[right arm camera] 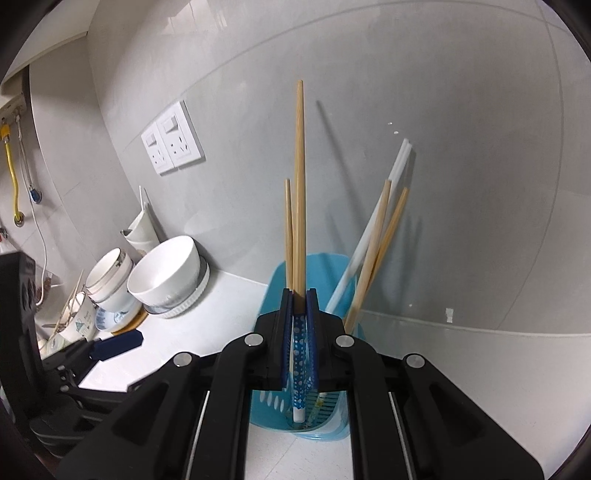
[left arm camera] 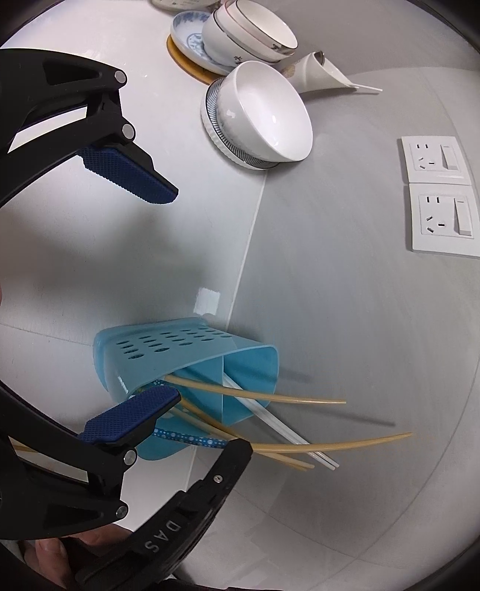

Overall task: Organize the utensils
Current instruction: 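Lower both held chopsticks into the blue holder cup and open both tools, then move both open tools back over the remaining chopsticks on the table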

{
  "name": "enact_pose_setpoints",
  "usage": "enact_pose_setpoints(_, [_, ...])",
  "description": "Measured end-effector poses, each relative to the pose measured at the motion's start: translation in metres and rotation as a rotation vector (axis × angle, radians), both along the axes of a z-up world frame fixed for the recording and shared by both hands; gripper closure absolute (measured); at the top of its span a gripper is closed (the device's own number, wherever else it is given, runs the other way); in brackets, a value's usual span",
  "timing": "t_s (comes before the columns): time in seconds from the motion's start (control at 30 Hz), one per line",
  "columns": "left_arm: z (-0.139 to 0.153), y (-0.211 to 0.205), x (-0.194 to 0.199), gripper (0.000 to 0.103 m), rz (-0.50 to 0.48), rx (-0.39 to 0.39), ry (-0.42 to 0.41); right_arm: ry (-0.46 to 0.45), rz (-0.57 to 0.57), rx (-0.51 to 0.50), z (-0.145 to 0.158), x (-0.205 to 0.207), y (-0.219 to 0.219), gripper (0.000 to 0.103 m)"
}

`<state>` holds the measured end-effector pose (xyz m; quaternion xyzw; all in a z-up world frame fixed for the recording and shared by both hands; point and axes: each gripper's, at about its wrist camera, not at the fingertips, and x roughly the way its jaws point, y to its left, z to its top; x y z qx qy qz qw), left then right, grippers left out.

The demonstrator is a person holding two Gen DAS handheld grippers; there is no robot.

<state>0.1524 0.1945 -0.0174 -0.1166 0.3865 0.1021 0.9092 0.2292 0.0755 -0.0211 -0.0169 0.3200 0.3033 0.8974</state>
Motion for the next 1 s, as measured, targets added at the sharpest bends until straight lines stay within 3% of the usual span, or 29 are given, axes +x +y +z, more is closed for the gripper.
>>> enact_pose_setpoints(0.2, [-0.001,0.002,0.002,0.006,0.006,-0.003,0.002,0.017,-0.004,-0.035,-0.006,-0.001,0.001,0.093])
enact_pose_setpoints(0.23, [-0.001,0.003,0.002,0.006,0.006,-0.004,0.004,0.011,-0.008,-0.042,-0.005,-0.002,0.0,0.089])
enact_pose_setpoints(0.27, [-0.001,0.003,0.003,0.006,0.008,-0.004,0.005,0.01,-0.011,-0.048,-0.004,-0.003,-0.001,0.079])
enact_pose_setpoints(0.43, [0.002,0.002,0.003,0.006,0.004,-0.002,-0.005,0.001,-0.042,-0.07,0.006,-0.006,-0.011,0.054])
enact_pose_setpoints(0.5, [0.005,0.0,0.002,0.006,0.003,-0.001,-0.014,-0.004,-0.055,-0.072,0.011,-0.008,-0.016,0.05])
enact_pose_setpoints(0.57, [0.007,-0.003,0.002,0.006,0.001,0.004,-0.017,-0.007,-0.065,-0.081,0.015,-0.009,-0.021,0.037])
enact_pose_setpoints(1.0, [0.015,-0.026,-0.007,0.006,-0.025,-0.006,-0.014,-0.002,-0.109,-0.152,0.03,-0.031,-0.058,0.017])
